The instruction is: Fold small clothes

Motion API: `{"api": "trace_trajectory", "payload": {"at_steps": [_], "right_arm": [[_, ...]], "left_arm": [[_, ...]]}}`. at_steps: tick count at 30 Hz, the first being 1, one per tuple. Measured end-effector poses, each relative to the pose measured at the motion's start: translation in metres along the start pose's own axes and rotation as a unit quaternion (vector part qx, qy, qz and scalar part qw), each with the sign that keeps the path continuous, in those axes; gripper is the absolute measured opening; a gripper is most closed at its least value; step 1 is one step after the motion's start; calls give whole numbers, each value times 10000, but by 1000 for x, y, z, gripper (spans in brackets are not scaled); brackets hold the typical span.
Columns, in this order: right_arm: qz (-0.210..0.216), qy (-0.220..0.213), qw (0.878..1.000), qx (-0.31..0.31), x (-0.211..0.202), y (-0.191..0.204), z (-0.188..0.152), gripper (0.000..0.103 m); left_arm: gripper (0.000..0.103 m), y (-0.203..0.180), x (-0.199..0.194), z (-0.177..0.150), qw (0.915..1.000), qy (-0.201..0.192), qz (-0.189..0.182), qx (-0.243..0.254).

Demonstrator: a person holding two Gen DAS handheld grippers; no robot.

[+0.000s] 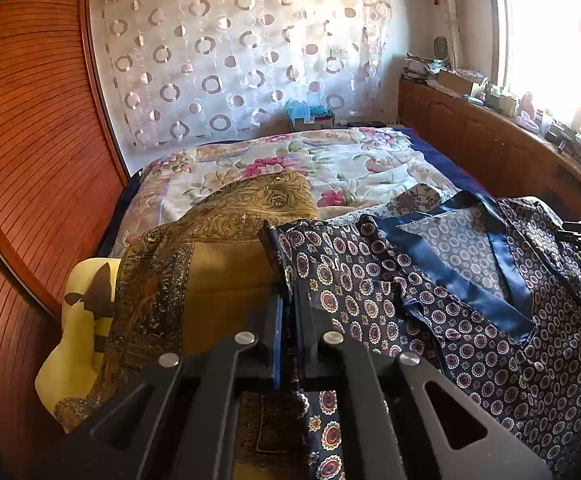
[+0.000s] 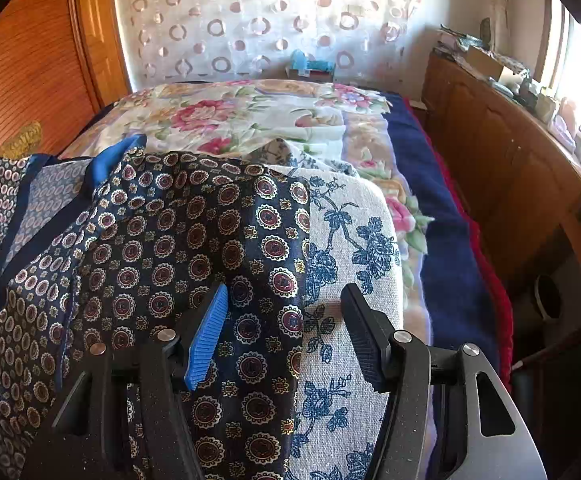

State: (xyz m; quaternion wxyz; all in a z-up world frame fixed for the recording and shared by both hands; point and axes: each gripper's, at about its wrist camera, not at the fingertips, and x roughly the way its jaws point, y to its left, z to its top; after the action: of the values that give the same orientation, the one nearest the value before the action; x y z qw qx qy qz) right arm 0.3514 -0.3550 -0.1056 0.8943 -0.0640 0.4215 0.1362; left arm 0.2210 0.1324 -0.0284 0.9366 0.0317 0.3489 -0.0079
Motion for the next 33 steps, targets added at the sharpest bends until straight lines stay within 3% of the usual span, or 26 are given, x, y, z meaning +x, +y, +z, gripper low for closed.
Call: {"api": "trace_trajectory", "payload": {"at_steps": [11, 20, 21, 24, 26, 28, 33], "right_arm": [[193, 108, 9996, 169, 10, -20, 21, 60], [225, 273, 9993, -90, 28, -6, 44, 58], [196, 272, 9993, -149, 30, -2, 46, 56], [200, 254, 9995, -44, 31, 3, 48, 37], [371, 274, 9989, -108, 29, 11, 49, 3], [316, 216, 9991, -184, 24, 16, 48, 2], [361, -509, 9980, -128, -22, 25, 40, 0]], "left_arm": [[4, 6, 15, -5, 9997, 238, 18, -69], [2, -3, 8, -4, 9997, 67, -243, 50], [1, -4, 5, -3, 9996, 32, -268, 52], [0, -14, -9, -2, 9993, -169, -325, 112], [0, -20, -19, -2, 9989, -290, -351, 140], [0, -27, -34, -3, 9983, -431, -358, 189], [0, -36, -64, -12, 9974, -587, -364, 217]]}}
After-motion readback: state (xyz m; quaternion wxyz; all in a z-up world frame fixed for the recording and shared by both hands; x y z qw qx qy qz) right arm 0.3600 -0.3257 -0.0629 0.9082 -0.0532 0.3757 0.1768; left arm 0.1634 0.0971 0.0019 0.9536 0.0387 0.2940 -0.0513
